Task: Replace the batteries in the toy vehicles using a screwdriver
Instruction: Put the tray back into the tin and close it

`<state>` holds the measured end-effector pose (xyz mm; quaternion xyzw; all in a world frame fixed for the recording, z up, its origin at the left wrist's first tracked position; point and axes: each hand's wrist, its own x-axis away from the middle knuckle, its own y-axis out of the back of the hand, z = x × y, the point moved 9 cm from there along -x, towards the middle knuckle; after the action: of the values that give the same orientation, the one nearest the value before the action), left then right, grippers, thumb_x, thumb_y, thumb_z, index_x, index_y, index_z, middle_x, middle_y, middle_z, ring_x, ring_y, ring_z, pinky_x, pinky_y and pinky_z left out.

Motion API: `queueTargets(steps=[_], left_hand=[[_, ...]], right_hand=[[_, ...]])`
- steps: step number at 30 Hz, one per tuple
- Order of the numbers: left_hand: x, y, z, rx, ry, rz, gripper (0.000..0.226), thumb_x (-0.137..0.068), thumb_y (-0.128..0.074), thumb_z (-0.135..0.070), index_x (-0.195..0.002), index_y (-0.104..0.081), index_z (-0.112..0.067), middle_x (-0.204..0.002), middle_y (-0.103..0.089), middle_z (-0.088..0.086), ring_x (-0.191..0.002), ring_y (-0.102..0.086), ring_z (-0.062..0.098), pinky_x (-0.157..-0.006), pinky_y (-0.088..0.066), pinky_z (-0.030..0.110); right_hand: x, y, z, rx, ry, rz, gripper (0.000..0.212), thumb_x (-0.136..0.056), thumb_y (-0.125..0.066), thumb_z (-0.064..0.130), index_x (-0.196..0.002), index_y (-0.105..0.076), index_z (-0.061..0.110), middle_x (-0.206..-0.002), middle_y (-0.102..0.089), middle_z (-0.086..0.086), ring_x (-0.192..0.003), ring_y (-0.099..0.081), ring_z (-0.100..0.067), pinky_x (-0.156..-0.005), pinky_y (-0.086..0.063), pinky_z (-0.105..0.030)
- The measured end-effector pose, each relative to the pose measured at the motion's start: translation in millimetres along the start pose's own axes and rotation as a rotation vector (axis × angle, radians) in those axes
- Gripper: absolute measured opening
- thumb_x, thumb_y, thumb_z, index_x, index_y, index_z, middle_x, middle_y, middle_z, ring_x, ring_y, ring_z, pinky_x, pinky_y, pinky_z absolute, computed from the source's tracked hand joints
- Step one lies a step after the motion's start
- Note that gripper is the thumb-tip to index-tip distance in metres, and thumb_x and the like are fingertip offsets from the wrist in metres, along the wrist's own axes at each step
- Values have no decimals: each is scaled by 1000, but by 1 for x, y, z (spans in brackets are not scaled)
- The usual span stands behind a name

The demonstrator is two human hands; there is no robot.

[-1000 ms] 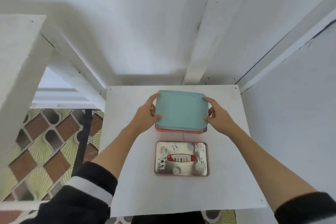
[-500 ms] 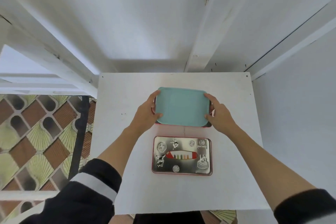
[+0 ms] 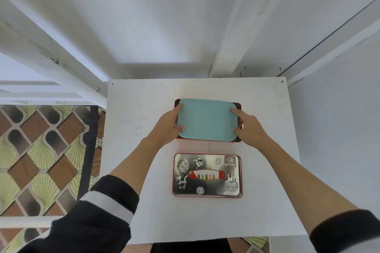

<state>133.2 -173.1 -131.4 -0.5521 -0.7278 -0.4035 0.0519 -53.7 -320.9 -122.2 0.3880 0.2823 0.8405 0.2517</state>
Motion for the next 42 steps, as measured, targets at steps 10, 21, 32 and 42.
queueTargets(steps=[10,21,32,42], left_hand=[[0,-2,-1,-9,16,-33,74,-90,-58,2,-152,-22,-14,-127,-50,14,-115,-50,30,-93,-39,30],[2,0,3,24,-21,-165,65,-85,-54,5,-145,-34,-12,-117,-55,14,-105,-51,30,-90,-49,46],[0,0,1,-71,-40,-204,56,-88,-58,4,-139,-38,-2,-118,-55,19,-108,-50,33,-90,-46,41],[-2,-12,-6,-410,-72,-85,63,-91,-63,-9,-142,-29,4,-124,-51,19,-109,-43,28,-74,-24,23]], right_hand=[[0,-4,2,52,-12,-56,65,-83,-52,-3,-142,-33,20,-100,-53,-17,-99,-48,-34,-86,-46,-46],[7,-5,7,63,10,-121,63,-88,-51,0,-144,-26,16,-115,-49,-17,-104,-48,-32,-86,-41,-39],[8,-10,15,171,8,-143,52,-88,-44,-1,-138,-34,13,-112,-45,-16,-91,-53,-35,-76,-46,-40],[4,-15,15,179,-29,-59,56,-84,-60,5,-134,-36,12,-112,-44,-16,-95,-52,-34,-79,-46,-40]])
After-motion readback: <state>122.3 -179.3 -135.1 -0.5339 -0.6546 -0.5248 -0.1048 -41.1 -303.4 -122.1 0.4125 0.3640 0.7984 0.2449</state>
